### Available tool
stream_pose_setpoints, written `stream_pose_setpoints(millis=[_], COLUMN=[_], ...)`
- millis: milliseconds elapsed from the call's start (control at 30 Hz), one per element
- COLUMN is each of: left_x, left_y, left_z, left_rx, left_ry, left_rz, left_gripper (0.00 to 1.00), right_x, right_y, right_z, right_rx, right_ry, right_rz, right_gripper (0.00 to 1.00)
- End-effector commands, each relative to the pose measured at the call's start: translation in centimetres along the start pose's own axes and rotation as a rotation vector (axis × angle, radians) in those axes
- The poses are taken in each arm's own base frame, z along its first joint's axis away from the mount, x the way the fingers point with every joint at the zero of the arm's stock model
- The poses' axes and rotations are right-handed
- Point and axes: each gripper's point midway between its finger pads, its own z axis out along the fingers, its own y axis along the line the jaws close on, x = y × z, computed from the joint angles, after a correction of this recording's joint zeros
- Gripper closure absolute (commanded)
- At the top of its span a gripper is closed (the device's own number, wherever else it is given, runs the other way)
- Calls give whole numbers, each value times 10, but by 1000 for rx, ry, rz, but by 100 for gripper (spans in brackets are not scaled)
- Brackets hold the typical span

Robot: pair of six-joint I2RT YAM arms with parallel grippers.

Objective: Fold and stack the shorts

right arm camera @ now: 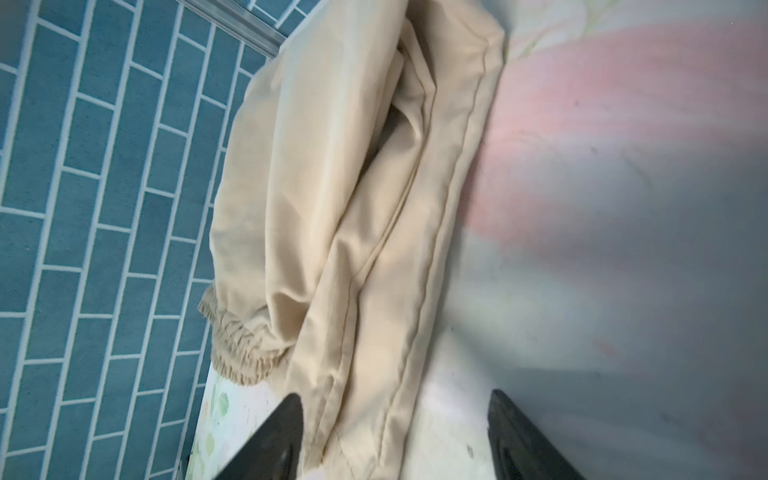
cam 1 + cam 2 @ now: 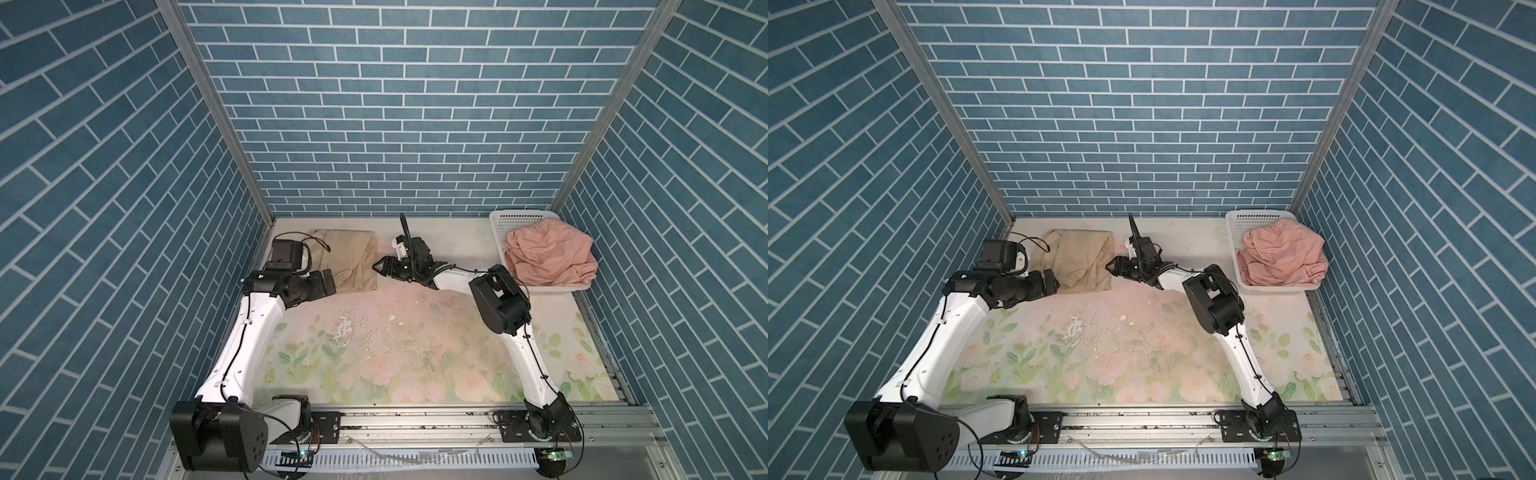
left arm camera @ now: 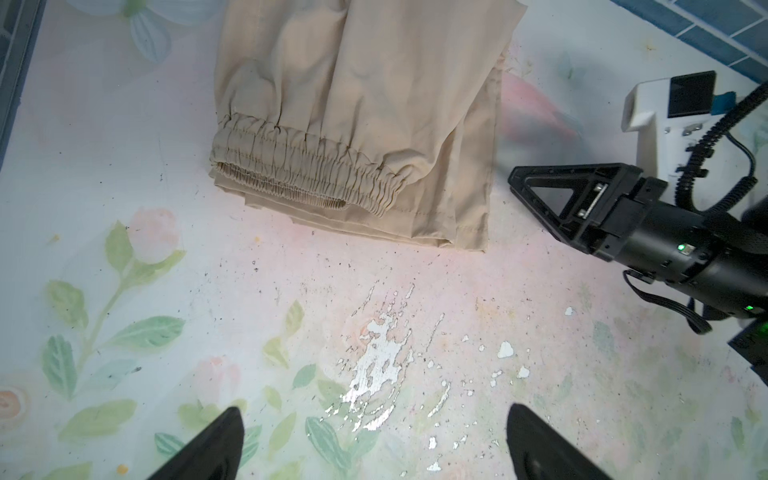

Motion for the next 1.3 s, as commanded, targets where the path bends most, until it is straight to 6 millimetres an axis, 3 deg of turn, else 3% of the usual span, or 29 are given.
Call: stream_pose_setpoints(millis=[0, 167, 433, 600, 733, 867, 967, 1133, 1267], left_x=[7, 8, 11, 12, 11, 11, 8, 4, 14], left_y=[0, 3, 12, 17, 20, 15, 12, -2, -44], left_z=[1, 5, 7, 9, 14, 20, 23, 41, 66], left_rx=[17, 11, 11, 3, 4, 34, 49, 41, 53], left_ry=[28, 46, 65, 70, 82, 93, 78, 107, 146], left_rz=[0, 15, 2, 3, -8, -24, -37, 15, 139], left_gripper=[0, 0, 0, 0, 0, 0, 0, 2, 7], right_x=[6, 11, 21, 29, 44, 36, 27, 12, -1], right_y=[-6, -3, 21, 34, 48, 51, 50, 41, 36], right_z=[20, 49, 102, 117, 118, 89, 50, -30, -104], right_rx=[39, 41, 6, -8, -20, 38, 91, 126, 186], right_ry=[-6, 9, 41, 45, 80, 79, 75, 34, -28], right_rz=[37, 37, 13, -8, -40, -92, -140, -137, -170], right_gripper=[30, 30, 30, 31, 31, 31, 31, 31, 31])
